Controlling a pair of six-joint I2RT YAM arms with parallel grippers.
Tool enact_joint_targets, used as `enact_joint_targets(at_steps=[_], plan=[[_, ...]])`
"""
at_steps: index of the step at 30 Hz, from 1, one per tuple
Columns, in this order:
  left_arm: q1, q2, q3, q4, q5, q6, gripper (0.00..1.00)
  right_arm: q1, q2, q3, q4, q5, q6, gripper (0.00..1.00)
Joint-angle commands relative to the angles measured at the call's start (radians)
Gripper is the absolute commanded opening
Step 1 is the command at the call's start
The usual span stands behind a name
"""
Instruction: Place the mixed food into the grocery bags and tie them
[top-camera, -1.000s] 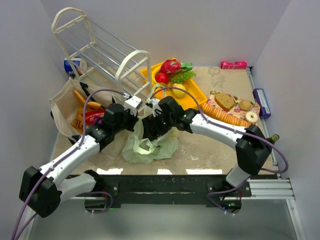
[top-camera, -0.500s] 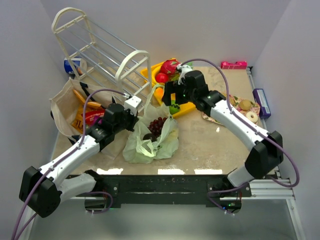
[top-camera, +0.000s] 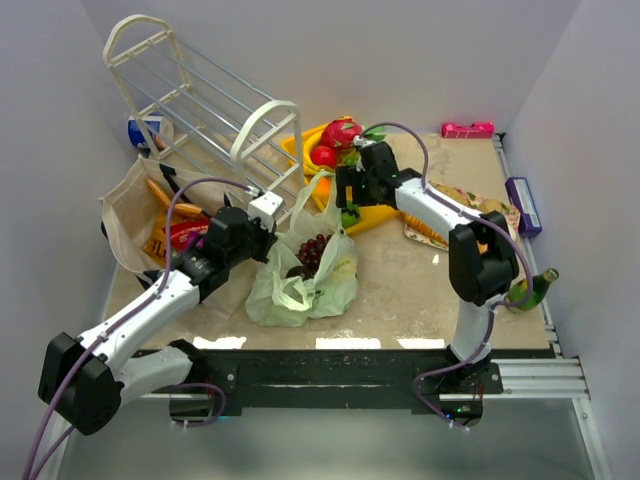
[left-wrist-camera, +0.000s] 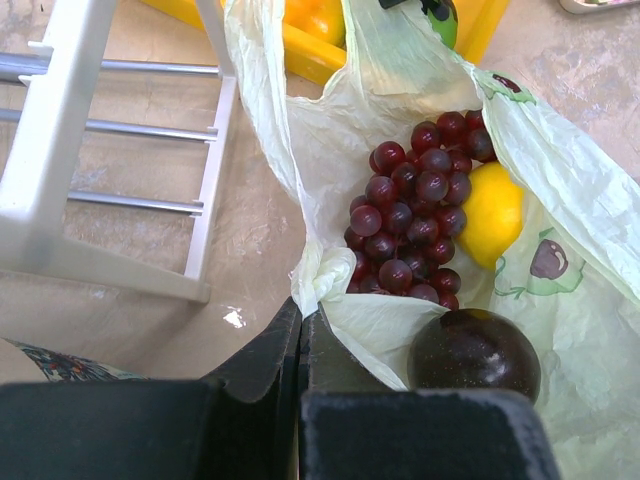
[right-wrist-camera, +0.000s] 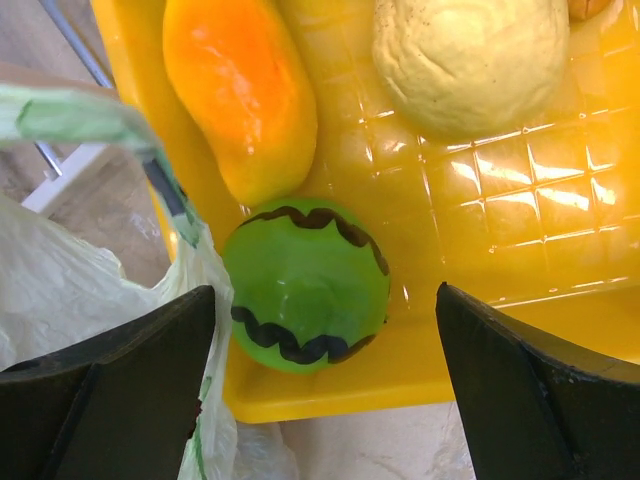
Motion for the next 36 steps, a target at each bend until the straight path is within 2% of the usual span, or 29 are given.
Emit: enact_joint_targets(at_steps=[1, 7, 9, 12, 18, 22, 28, 36], plan=[[-0.005, -0.005, 0.006, 0.055, -0.002, 0.011, 0.0, -0.004, -0.045, 0.006, 0.103, -0.085, 0.024, 0.94], [-0.005, 0.0, 0.009, 0.052, 0.001, 0.011, 0.0, -0.059, -0.118, -0.095, 0.169, -0.168, 0.075, 0.94], [-0.003, 0.0, 0.009, 0.052, 0.004, 0.011, 0.0, -0.075, -0.128, -0.105, 0.168, -0.167, 0.075, 0.91], [-0.003, -0.001, 0.011, 0.05, 0.004, 0.011, 0.0, -0.092, -0.116, -0.109, 0.165, -0.178, 0.075, 0.83], [-0.005, -0.001, 0.011, 0.05, 0.003, 0.011, 0.0, -0.092, -0.05, -0.071, 0.14, -0.175, 0.061, 0.81], [-0.005, 0.003, 0.012, 0.05, 0.004, 0.011, 0.0, -0.09, -0.016, -0.069, 0.146, -0.198, 0.059, 0.83], [-0.005, 0.012, 0.017, 0.052, 0.006, 0.011, 0.0, -0.061, 0.001, -0.059, 0.152, -0.218, 0.049, 0.92], [-0.005, 0.014, 0.017, 0.049, 0.006, 0.013, 0.0, -0.041, 0.082, -0.007, 0.116, -0.187, 0.042, 0.93]])
